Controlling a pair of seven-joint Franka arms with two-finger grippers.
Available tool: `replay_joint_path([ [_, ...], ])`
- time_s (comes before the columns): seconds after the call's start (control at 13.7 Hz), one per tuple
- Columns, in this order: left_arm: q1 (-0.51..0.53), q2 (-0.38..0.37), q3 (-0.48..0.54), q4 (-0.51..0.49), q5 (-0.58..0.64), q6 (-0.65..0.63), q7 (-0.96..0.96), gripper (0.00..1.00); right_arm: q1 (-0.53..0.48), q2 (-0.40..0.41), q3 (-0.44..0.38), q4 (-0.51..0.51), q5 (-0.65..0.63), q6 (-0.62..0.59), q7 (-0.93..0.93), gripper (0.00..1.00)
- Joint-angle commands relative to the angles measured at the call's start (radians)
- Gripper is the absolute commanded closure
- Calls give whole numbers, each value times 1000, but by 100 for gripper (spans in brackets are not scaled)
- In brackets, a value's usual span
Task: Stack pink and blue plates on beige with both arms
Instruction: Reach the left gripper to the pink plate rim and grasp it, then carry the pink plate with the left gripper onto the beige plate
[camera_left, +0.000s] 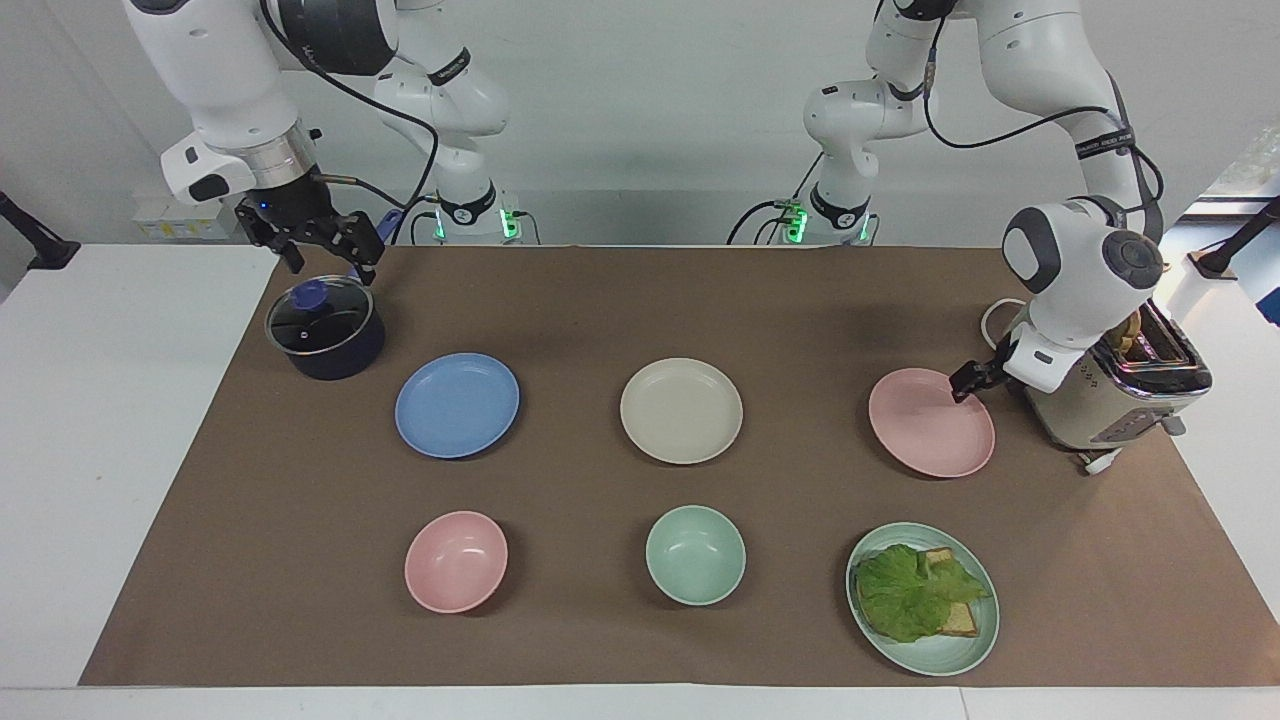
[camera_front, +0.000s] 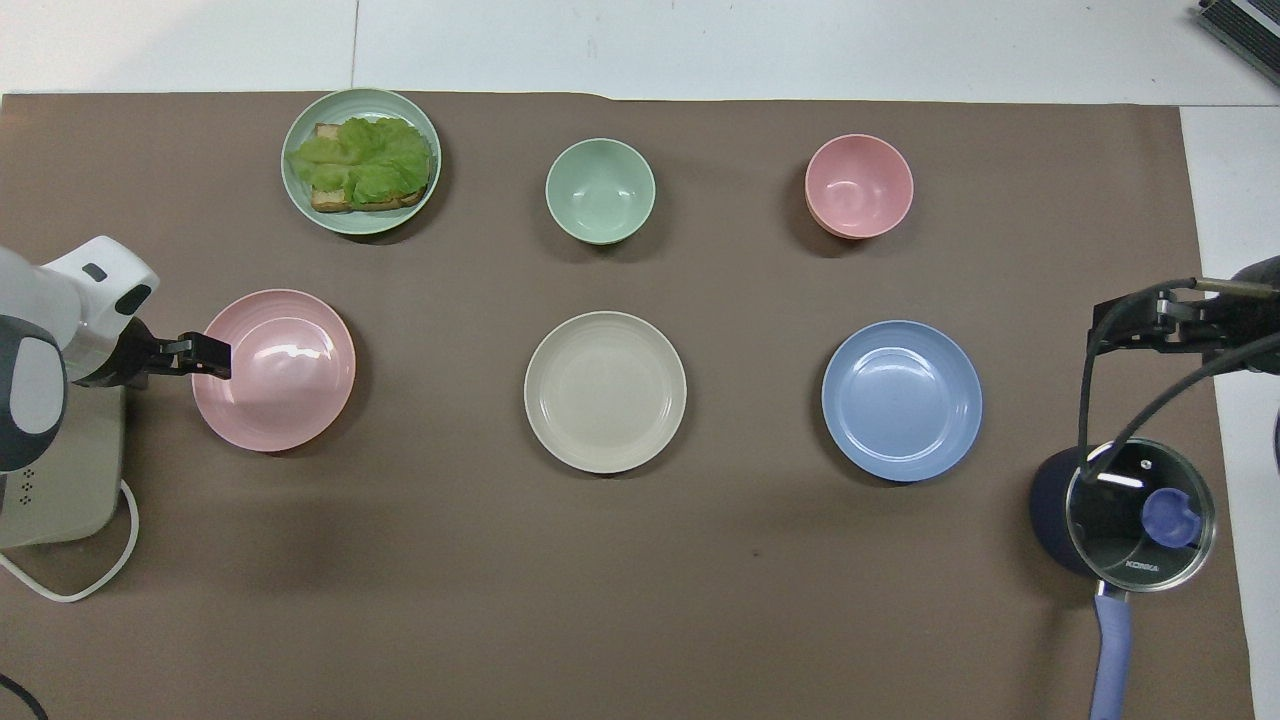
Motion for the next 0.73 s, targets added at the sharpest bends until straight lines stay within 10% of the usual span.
replay_joint_path([
  [0.0,12,-3,-6,-42,-9,37,-9,0,-10,-2,4,-10,8,18,-22,0],
  [0.66,-2,-16,-6,-79,-9,26,-130,14,-11,-2,4,-10,8,18,-30,0],
])
